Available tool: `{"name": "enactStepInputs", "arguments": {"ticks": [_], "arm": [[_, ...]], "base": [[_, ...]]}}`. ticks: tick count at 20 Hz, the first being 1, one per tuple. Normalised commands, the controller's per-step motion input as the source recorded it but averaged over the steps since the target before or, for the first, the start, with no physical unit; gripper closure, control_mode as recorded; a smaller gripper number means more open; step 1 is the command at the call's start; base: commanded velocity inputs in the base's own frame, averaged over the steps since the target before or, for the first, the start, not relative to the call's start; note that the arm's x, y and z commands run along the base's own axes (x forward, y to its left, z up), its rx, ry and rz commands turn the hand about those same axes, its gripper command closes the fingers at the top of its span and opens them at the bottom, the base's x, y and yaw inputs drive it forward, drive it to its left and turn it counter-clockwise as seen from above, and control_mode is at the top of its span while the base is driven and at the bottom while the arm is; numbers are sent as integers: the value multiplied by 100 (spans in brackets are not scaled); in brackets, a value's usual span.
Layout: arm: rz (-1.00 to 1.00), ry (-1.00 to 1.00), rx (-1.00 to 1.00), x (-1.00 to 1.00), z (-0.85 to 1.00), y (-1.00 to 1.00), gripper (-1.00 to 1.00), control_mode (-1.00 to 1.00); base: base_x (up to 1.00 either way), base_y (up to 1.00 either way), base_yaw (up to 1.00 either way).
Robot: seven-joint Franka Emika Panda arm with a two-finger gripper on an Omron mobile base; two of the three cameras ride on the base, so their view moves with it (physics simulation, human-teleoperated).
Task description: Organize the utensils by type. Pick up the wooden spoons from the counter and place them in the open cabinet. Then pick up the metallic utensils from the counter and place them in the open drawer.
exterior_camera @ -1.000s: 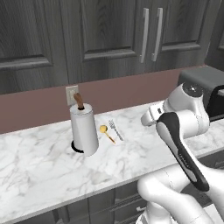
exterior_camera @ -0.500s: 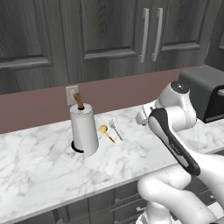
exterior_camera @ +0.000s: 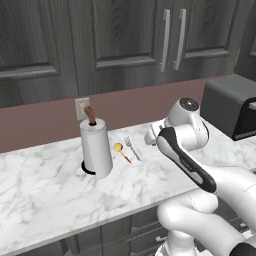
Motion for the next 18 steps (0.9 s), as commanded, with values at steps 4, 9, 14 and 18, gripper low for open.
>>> {"name": "enactStepInputs", "arguments": {"ticks": [4,9,14,18], "arm": [[3,1,0,35,-28,31,-100,-100],[3,3,0,36,-29,19,-100,-100],[3,4,0,32,-31,12,-100,-100],[4,0,0,28,-18,11,-100,-100]], "base": [[0,0,0],[0,0,0],[0,0,0],[0,0,0]]}}
